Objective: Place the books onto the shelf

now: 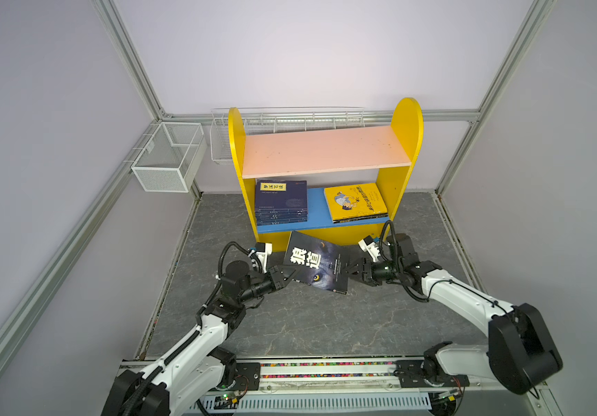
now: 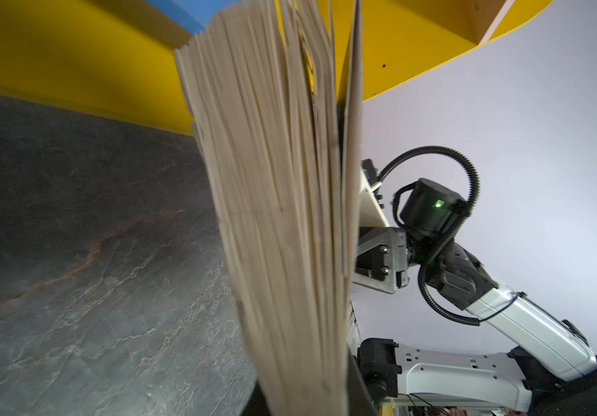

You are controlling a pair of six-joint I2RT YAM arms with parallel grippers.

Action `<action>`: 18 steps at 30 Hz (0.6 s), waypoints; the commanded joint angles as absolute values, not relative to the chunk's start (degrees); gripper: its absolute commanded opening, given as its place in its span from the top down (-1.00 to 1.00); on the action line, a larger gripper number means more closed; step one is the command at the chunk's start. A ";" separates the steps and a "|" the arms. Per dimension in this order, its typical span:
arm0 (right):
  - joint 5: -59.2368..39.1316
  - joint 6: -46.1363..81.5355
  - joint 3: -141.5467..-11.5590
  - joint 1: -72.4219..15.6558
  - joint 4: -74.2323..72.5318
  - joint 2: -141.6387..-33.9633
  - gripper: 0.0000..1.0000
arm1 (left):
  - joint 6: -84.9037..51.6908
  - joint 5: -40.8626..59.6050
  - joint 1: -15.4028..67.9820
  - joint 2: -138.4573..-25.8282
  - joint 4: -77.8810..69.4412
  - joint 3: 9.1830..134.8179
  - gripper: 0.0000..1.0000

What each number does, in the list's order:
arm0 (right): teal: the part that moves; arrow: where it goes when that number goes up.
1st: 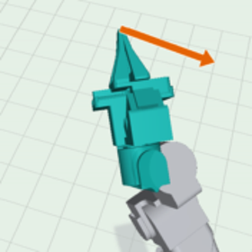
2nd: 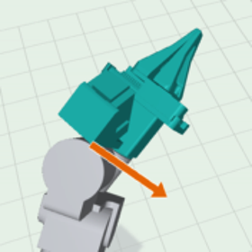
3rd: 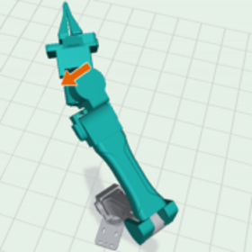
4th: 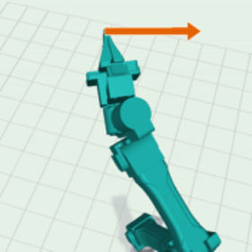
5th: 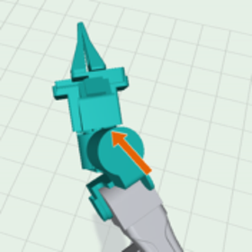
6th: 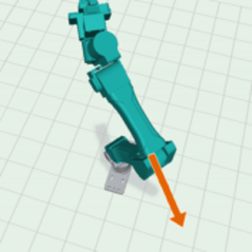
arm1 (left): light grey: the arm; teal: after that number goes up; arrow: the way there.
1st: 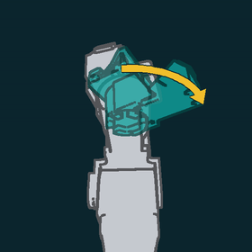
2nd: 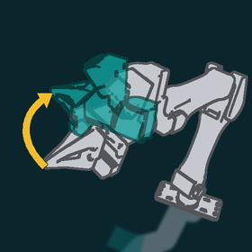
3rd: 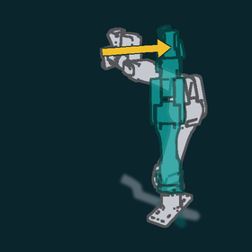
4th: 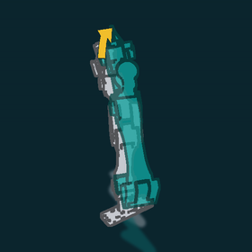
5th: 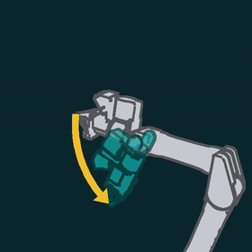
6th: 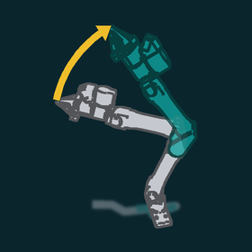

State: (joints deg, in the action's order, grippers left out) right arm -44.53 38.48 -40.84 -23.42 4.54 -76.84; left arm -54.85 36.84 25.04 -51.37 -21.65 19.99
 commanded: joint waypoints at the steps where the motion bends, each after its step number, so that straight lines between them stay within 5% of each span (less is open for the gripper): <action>1: -49.44 43.73 -38.89 -24.21 -4.35 -76.51 -0.34 | -55.99 33.32 25.22 -47.01 -30.37 20.14 1.00; 12: -53.90 52.11 -35.41 -28.12 -20.99 -75.40 -0.25 | -59.23 30.64 25.83 -41.67 -36.53 16.28 1.00; 18: -53.21 63.48 -34.76 -28.77 -39.43 -75.55 0.20 | -58.42 30.39 26.10 -42.85 -36.64 17.15 1.00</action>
